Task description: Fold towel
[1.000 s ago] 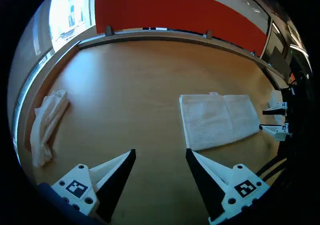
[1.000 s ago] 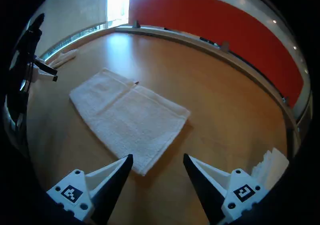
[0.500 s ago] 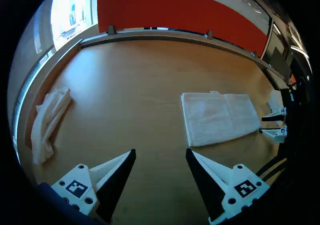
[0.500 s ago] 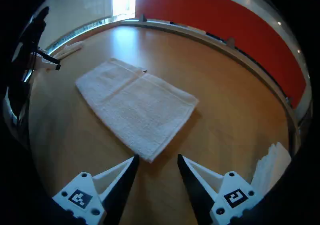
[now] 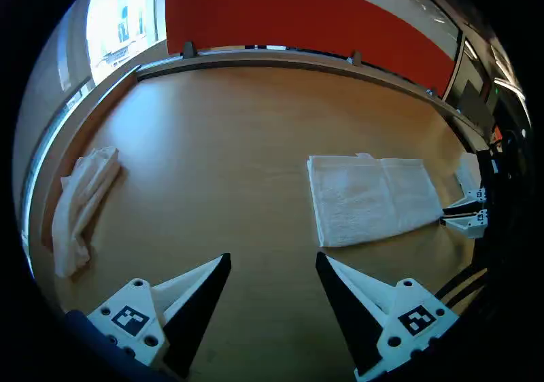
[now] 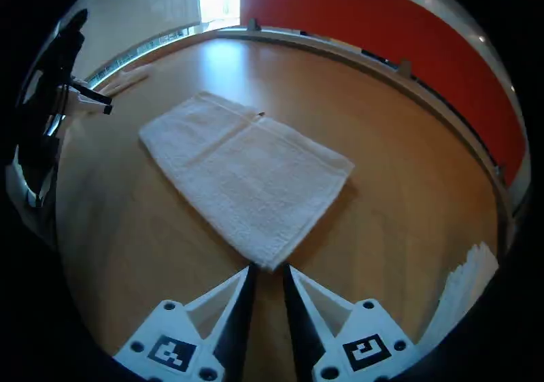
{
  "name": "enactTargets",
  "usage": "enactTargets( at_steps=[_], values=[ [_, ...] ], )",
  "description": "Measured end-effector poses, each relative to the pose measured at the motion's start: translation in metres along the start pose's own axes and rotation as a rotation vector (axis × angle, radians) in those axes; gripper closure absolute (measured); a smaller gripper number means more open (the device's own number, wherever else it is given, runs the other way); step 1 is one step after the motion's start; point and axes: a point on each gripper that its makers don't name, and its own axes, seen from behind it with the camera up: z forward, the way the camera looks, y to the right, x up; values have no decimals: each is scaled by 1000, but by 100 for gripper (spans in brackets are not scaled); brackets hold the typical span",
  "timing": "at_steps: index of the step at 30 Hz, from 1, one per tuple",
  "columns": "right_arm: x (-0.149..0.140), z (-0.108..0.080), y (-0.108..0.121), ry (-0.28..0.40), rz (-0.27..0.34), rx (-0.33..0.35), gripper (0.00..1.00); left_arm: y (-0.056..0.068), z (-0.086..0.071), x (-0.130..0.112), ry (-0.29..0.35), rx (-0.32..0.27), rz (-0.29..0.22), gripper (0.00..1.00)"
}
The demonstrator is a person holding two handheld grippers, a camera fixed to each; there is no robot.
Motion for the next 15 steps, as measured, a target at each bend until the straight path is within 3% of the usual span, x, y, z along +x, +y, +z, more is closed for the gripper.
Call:
enactTargets(
  at_steps=[7, 15],
  values=[
    [0, 1, 0, 1, 3, 0, 95, -1, 0, 0, -1, 4, 1, 7],
    [2, 2, -1, 3, -3, -8, 98, -3, -2, -2, -3, 5, -2, 7]
  ],
)
